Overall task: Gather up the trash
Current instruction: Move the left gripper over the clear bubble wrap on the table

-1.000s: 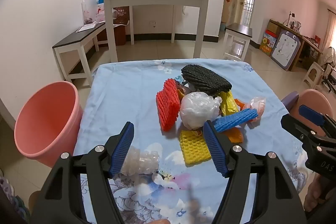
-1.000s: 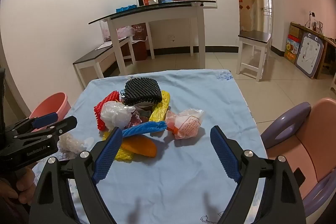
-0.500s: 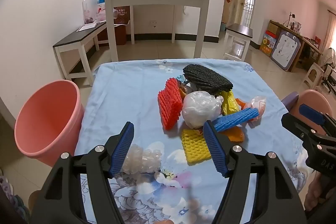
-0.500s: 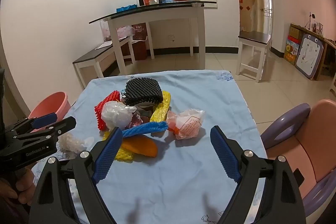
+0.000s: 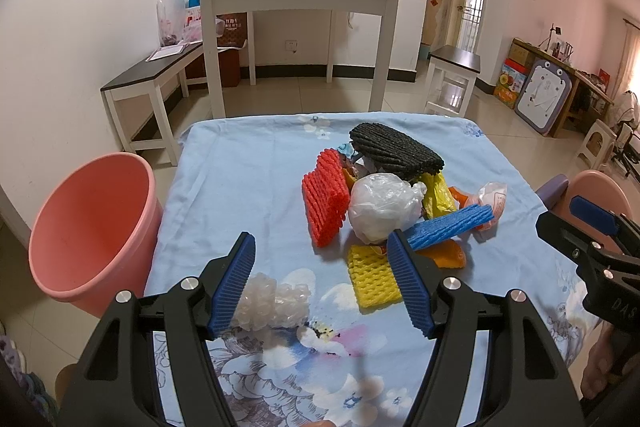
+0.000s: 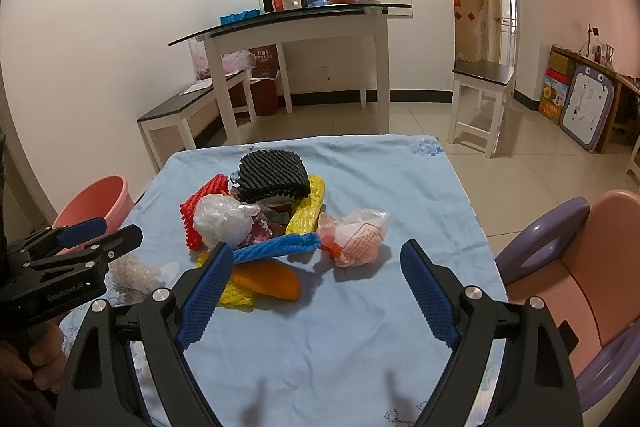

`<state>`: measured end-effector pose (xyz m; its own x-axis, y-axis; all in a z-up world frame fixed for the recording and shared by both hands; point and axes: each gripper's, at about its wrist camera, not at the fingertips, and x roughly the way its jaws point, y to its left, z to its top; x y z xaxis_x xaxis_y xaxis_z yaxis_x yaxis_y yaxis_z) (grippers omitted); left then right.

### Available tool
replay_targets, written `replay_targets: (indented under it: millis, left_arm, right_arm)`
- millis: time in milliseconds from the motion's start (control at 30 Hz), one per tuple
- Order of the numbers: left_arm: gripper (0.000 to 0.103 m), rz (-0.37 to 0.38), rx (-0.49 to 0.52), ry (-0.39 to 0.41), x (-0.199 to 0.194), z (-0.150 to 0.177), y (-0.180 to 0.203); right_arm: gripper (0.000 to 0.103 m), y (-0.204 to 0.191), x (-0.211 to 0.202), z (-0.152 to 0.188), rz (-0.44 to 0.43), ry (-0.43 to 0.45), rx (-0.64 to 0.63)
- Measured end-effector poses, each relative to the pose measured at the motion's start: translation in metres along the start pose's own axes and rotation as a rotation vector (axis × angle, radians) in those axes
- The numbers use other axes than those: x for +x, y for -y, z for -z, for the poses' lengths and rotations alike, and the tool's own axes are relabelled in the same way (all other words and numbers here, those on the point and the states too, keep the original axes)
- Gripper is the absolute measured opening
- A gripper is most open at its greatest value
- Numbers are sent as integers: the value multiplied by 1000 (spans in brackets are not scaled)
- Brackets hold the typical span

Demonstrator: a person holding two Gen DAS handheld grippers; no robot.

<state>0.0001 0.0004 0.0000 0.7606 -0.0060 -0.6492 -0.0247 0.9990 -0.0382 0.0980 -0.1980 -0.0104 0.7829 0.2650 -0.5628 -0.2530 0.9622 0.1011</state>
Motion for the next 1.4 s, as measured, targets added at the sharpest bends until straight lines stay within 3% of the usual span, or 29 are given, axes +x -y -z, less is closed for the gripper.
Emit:
replay_targets:
  millis: [1400]
  left_arm:
    - [69,0,-2,2,-5,5,-8]
  right_arm:
    - [84,-3,-1,1,3,3,-4]
